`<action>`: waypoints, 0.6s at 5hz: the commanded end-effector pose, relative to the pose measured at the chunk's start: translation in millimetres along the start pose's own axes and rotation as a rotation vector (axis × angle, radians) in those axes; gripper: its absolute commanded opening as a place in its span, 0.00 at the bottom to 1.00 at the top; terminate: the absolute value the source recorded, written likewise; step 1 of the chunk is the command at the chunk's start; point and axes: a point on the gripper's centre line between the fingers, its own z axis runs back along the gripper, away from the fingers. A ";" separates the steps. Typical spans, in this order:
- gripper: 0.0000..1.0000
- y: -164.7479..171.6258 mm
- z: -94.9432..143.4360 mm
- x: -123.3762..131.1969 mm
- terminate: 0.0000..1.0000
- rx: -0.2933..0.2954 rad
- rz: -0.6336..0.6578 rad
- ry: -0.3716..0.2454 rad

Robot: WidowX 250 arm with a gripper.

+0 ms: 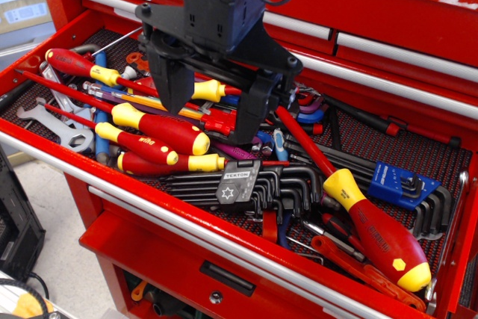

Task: Pick up red srewdriver

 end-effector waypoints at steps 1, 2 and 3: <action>1.00 0.0 0.0 0.0 0.00 0.000 0.000 0.000; 1.00 26.5 5.8 10.3 0.00 0.010 0.251 -0.004; 1.00 42.1 -1.2 24.3 0.00 0.107 0.507 -0.130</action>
